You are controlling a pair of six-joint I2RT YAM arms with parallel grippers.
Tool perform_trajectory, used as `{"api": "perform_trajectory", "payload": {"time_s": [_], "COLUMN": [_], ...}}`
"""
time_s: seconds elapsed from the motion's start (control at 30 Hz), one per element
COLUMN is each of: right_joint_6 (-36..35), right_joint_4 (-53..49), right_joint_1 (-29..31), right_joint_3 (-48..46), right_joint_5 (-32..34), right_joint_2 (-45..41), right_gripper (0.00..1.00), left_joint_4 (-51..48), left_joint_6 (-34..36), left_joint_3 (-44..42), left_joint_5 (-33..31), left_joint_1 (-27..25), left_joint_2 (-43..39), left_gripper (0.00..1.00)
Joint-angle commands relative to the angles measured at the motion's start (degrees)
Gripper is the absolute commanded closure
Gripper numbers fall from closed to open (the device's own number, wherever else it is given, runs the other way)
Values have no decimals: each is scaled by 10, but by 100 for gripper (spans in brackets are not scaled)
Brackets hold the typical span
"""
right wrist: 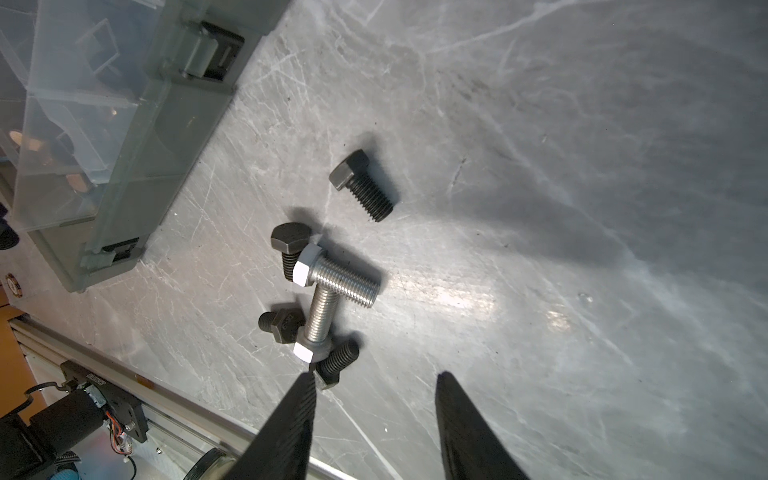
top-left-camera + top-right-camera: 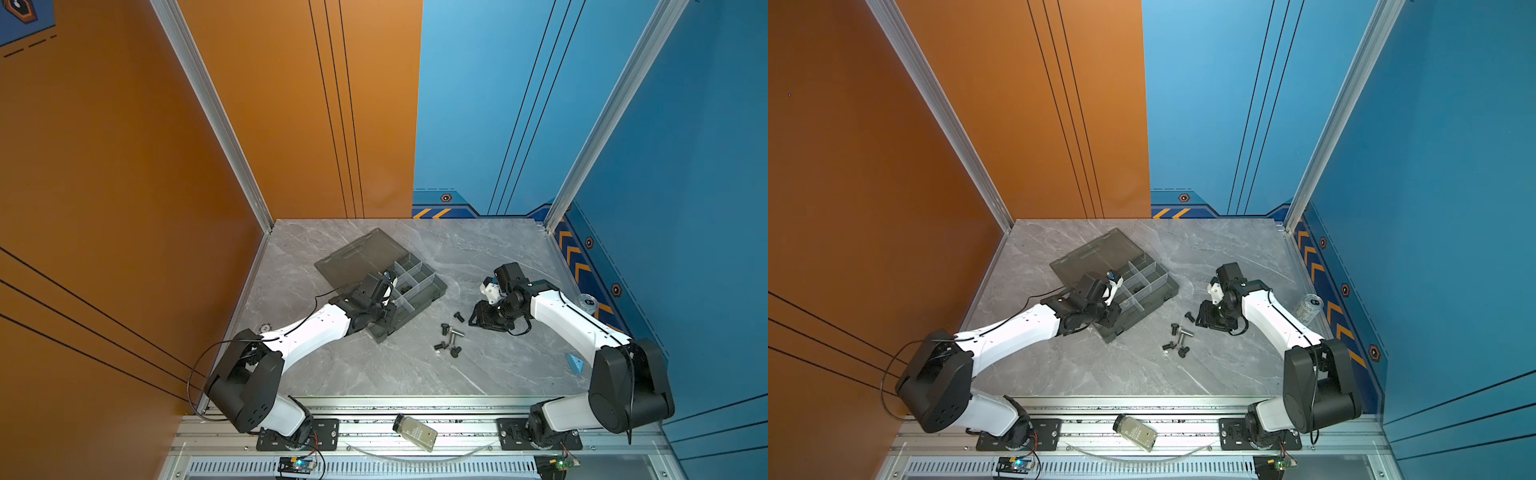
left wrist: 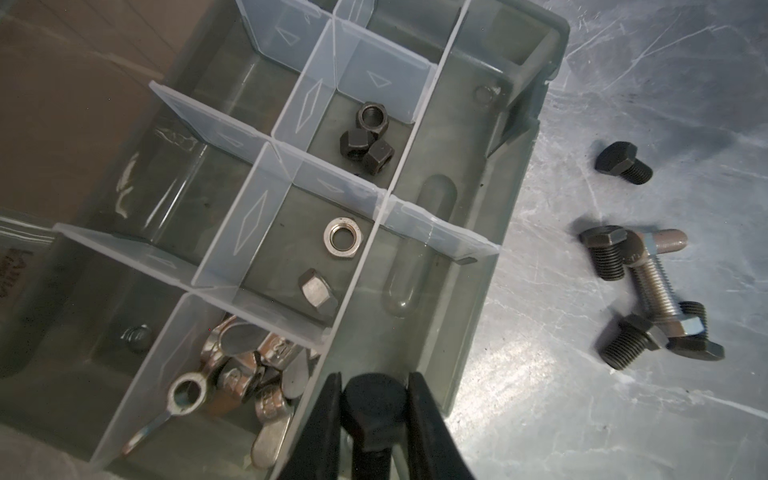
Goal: Sort the screws and nuts into containers
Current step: 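Lift the black hex bolt and carry it over an organizer compartment, then open the left gripper to drop the black bolt in, then move the left gripper back over the bolt pile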
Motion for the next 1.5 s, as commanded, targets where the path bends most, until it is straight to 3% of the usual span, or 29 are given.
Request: {"api": "perform_trajectory", "payload": {"time_s": [0.0,0.33,1.0,1.13,1.47], "right_joint_6": [5,2,-3,-3,-7], "right_joint_4": [-7,-14,-18,-19,-18], "right_joint_1": [5,9,8,8,2], "right_joint_3": [11,21,5,6,4], "right_joint_5": [2,2,3,4,1], "right_joint_2": [0,1,-24,-25,-23], "right_gripper": [50,50,50,50,50], "left_joint_4": [21,48,12,13,73], "left_joint_6": [1,-6,-5,-2,13], "left_joint_3": [-9,-5,7,6,7], "left_joint_5": [16,23,2,1,2], "left_joint_1": [7,11,7,-15,-122], "left_joint_2": [12,43,27,6,6], "left_gripper": [100,100,49,43,39]}}
